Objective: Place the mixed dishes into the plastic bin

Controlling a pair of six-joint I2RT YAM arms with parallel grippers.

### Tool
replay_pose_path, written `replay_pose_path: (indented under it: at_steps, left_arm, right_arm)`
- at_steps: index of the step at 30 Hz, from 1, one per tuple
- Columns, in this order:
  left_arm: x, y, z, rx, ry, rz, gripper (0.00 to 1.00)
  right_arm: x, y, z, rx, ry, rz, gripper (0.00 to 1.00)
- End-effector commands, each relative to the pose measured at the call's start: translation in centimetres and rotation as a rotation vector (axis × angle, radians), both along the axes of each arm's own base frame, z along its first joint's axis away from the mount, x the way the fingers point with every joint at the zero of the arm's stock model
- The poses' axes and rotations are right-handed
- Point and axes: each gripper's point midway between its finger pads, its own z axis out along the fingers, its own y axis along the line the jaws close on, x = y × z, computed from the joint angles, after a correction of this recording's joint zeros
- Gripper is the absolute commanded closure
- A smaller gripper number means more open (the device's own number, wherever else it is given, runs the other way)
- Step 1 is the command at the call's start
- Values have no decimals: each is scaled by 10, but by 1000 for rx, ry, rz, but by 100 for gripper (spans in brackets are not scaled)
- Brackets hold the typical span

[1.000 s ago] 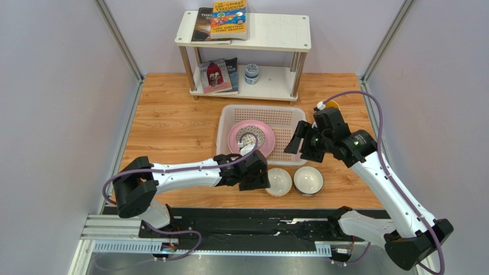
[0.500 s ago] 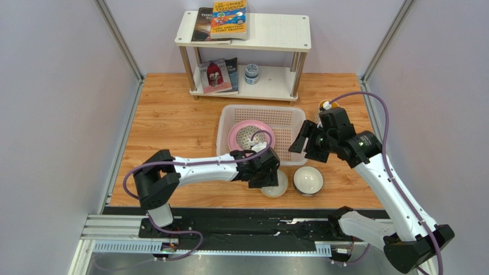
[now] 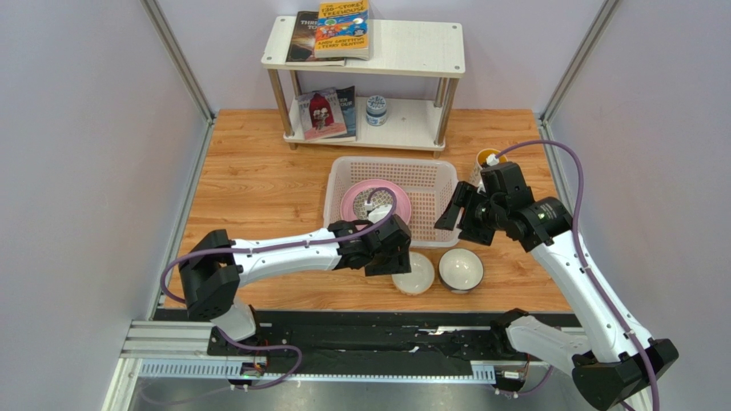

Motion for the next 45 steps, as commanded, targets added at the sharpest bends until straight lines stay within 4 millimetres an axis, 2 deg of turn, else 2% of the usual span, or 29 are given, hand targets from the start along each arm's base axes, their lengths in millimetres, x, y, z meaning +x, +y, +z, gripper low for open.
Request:
replay_pose_path:
  at_steps: [1,9,13,19,20,21,22,23,25,26,28,29,32,33,35,36,37,38,40,42,43,45]
  left_arm:
    - [3,2,23,-4,-49,-12,29]
    - [-2,6,-2,62,-2,-17,30]
    - [-1,2,-22,96,17,-27,28]
    - [-4,-4,-40,105,55,-29,31]
    - [-6,-2,-45,111,60,-28,33]
    - [-6,-2,-46,104,64,-22,45]
    - [-7,-3,-47,99,67,-24,51]
    - [-8,0,-50,104,72,-22,62]
    - [-10,1,-47,91,70,-24,74]
    - [-12,5,-50,99,75,-26,87]
    - [-16,12,-49,97,77,-31,91]
    - [-18,15,-48,98,81,-33,98]
    - [-28,35,-44,106,99,-14,100]
    - [-29,40,-35,82,90,-8,100]
    - [-35,56,-38,95,95,22,100]
    - [-37,67,-33,99,94,36,100]
    - [-40,75,-35,115,99,48,100]
    - [-41,84,-34,134,96,65,100]
    - [-42,92,-30,125,84,71,100]
    - [-42,96,-27,126,73,75,100]
    - [-42,97,-28,131,71,75,100]
    - [-42,98,-28,141,72,72,100]
  right_arm:
    - [2,3,5,26,-30,14,33]
    - [1,1,6,27,-34,14,33]
    - [-2,0,3,28,-31,21,33]
    - [-5,-3,4,18,-33,28,34]
    - [-5,-4,4,18,-33,29,34]
    - [-5,-4,5,19,-35,29,34]
    - [-5,-4,5,18,-36,29,34]
    - [-5,-5,5,16,-37,31,34]
    - [-5,-5,5,17,-36,31,34]
    - [-5,-5,4,17,-34,28,34]
    - [-5,-5,3,18,-29,26,34]
    - [-6,-4,2,22,-24,31,35]
    - [-9,0,-3,39,-11,51,36]
    - [-9,1,-5,41,-5,54,36]
    - [-17,5,-15,55,36,78,36]
    - [-21,7,-20,64,55,79,36]
    - [-27,7,-33,58,91,80,36]
    - [-32,13,-34,73,76,103,36]
    - [-47,22,-50,85,113,122,36]
    - [-53,31,-55,116,109,112,36]
    - [-63,38,-68,97,130,146,36]
    - [-67,52,-75,113,137,151,35]
